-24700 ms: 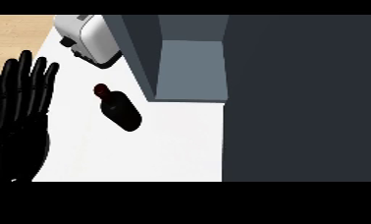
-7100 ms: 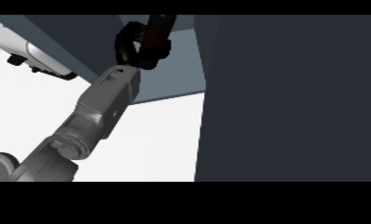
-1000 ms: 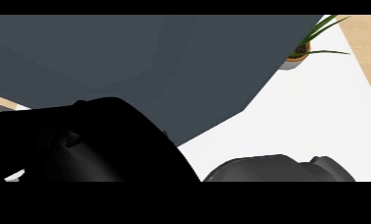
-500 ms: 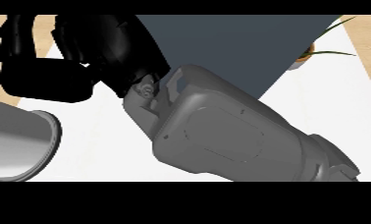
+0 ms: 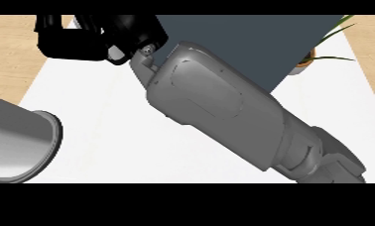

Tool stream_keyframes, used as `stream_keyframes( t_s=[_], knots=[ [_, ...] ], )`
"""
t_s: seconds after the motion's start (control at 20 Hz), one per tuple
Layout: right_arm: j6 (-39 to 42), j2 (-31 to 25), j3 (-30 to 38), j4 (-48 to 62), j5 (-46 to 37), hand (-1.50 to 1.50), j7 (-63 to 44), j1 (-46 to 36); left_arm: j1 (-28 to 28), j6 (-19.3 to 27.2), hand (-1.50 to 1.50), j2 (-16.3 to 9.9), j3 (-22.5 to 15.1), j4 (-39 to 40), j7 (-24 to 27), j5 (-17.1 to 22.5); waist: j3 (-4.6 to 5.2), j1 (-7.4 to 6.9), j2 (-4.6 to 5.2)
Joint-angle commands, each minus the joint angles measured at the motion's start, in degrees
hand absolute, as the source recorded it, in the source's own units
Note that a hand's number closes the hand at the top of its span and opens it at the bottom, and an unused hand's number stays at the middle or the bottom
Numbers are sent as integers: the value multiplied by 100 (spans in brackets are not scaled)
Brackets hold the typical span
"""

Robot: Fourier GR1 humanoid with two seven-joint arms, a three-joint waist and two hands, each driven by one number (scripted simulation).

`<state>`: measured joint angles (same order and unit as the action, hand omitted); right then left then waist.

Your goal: Pick up the wine, place it into the cabinet and close the cabinet

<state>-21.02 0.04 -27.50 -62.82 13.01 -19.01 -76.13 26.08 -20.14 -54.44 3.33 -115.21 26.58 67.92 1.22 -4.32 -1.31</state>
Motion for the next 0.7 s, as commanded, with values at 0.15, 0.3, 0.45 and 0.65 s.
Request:
stream_keyframes(
  t_s=[0.15, 0.3, 0.45, 0.65],
  knots=[
    [158, -520, 336, 1138, -20, 150, 588, 389, -158, 187, 150, 53, 45, -29, -39, -18, -115, 215, 297],
    [241, -640, 329, 1351, -62, 150, 745, 417, -92, 191, 150, 16, 131, -51, -82, 60, -115, 161, 304],
    [181, -706, 345, 1475, -149, 150, 960, 517, -101, 219, 150, -11, 129, -135, -135, 97, -119, 217, 326],
    [241, -632, 320, 1620, -131, 150, 1060, 440, -169, 295, 150, -26, 191, -51, -163, 119, -110, 248, 352]
  ],
)
